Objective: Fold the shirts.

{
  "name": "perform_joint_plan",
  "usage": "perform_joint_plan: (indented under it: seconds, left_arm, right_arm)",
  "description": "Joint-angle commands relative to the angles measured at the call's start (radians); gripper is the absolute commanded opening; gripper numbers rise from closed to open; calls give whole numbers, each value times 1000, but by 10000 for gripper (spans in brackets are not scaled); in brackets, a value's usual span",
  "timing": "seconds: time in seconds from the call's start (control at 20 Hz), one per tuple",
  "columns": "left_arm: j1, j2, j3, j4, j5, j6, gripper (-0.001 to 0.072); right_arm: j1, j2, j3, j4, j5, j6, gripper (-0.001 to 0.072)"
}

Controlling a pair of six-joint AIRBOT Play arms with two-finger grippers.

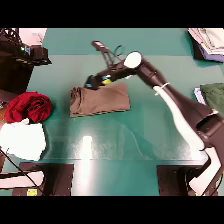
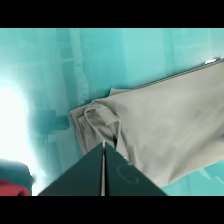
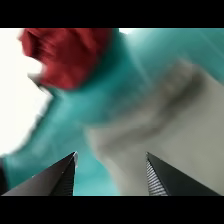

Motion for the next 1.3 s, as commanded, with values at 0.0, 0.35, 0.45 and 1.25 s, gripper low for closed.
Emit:
perform_joint_plan:
  seconds: [0.0,0.35,0.45,1.25]
  left_arm:
    - [5,5,-2,-22,-19,2,27]
    - [3,4,-2,-47,-6,3,28]
    - [3,4,-2,-47,-6,3,28]
    - [3,3,-18,-63,-45,6,28]
  right_arm:
    - [-164,118,-190,-134,135,35,510]
    - [-448,136,-512,-4,114,153,712]
    - [-451,90,-528,76,97,132,710]
    - [-145,-178,-66,165,85,85,21]
